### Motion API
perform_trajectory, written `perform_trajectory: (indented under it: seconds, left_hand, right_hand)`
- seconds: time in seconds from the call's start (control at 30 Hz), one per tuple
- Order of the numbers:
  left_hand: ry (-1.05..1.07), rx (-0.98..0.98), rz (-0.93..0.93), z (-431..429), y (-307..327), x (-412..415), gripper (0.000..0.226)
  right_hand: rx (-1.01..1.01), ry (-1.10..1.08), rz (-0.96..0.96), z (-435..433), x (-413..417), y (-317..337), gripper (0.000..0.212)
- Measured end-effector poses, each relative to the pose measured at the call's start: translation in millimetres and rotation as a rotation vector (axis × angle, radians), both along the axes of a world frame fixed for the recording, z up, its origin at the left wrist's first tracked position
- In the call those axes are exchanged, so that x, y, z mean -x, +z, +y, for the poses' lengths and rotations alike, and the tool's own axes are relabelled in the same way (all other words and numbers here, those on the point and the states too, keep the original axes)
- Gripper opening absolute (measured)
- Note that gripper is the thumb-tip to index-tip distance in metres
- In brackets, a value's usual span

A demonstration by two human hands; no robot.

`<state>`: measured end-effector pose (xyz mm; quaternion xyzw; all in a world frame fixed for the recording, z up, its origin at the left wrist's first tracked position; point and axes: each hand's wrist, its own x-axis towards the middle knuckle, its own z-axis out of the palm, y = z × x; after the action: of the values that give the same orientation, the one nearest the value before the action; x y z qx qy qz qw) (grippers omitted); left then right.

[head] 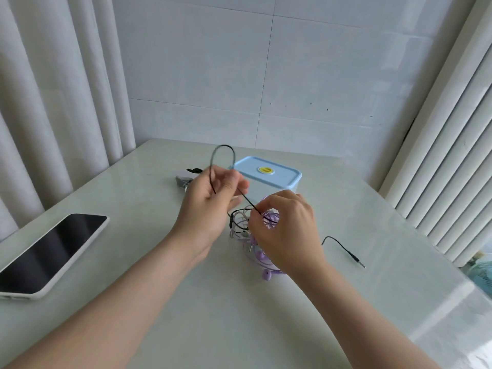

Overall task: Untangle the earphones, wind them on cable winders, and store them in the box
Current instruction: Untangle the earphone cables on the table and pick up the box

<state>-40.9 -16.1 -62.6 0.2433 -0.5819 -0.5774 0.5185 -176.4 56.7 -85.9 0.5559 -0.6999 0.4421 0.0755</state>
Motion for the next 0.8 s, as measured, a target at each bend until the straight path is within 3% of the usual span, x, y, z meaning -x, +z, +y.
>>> perform_trajectory:
  seconds: [0.1,0.17,0.27,0.4,0.5,0.67,0.73,0.8]
  left_hand:
    - [-0.043,-0.208,0.274,-5,8,-4,0.015]
    - [0.065,-0.196,0.279,-13,8,-7,0.016]
    - [0.240,0.122,-0.039,-24,-2,-11,0.016]
    - [0.112,0.528,-0.541,-12,-13,-7,0.009]
    - [0.133,0.692,-0.612,-2,-15,-2,0.008]
    - [0.222,0.418,-0.402,-9,-6,-5,0.021]
    - [0.195,0.198,-0.190,-14,-1,-4,0.023]
    - [0.040,-0.122,0.118,-15,7,-4,0.024]
  right_hand:
    - [-0.078,-0.071,-0.035,2,3,2,0.011]
    - [-0.092,-0.121,-0.080,3,8,4,0.009]
    - [-0.079,-0.152,-0.164,3,11,5,0.011]
    - [-0.031,-0.134,-0.252,1,6,4,0.016]
    - [0.016,-0.125,-0.218,2,6,6,0.004]
    - [0.013,-0.082,-0.187,5,5,8,0.005]
    - [-0.028,-0.074,-0.177,5,5,8,0.009]
    - [-0.082,-0.073,-0.163,6,4,7,0.015]
